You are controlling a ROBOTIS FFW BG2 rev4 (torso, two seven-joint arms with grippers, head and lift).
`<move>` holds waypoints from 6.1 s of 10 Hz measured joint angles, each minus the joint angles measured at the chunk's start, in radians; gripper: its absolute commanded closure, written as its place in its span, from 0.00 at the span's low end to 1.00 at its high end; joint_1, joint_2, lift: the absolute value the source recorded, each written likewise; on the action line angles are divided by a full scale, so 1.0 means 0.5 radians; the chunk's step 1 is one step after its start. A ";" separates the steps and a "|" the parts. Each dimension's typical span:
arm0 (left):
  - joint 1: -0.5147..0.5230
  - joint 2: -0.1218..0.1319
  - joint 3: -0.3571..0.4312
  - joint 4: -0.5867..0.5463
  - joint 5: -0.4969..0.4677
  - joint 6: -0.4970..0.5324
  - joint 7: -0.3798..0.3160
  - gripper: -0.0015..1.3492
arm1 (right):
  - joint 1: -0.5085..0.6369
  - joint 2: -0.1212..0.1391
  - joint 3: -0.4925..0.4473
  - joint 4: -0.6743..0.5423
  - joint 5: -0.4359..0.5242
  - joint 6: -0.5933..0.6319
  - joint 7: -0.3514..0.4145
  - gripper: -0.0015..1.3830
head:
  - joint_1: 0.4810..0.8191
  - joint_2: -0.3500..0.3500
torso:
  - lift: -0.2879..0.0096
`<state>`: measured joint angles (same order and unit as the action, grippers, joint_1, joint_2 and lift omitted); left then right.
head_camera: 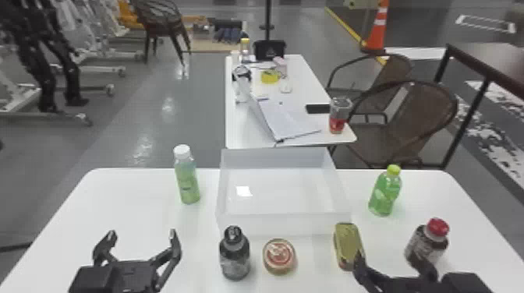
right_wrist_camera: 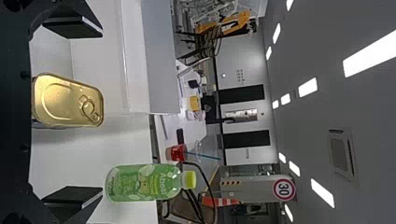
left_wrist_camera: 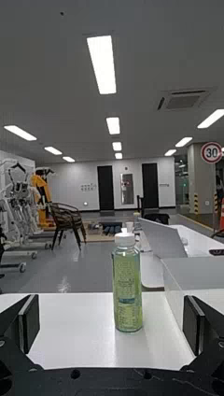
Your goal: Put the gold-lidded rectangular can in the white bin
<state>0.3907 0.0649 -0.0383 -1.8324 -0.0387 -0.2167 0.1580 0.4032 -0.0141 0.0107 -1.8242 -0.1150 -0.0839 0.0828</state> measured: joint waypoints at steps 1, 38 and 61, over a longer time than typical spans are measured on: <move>0.000 -0.001 0.000 -0.003 -0.008 0.000 0.000 0.11 | 0.000 0.001 0.000 -0.005 0.002 -0.001 0.000 0.08 | 0.20 0.50 | 0.63; -0.045 -0.130 0.120 0.082 -0.057 -0.100 -0.218 0.11 | -0.674 -0.149 0.089 1.035 0.028 -0.059 0.411 0.72 | 0.20 0.50 | 0.63; -0.091 -0.110 0.062 0.130 0.012 -0.060 -0.218 0.11 | -1.178 -0.158 0.132 0.807 -0.188 0.480 0.611 0.72 | 0.20 0.50 | 0.63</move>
<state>0.3454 0.0100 -0.0072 -1.7675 -0.0325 -0.2470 0.0491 -0.1857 -0.0931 0.0767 -1.4206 -0.2091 0.1560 0.3883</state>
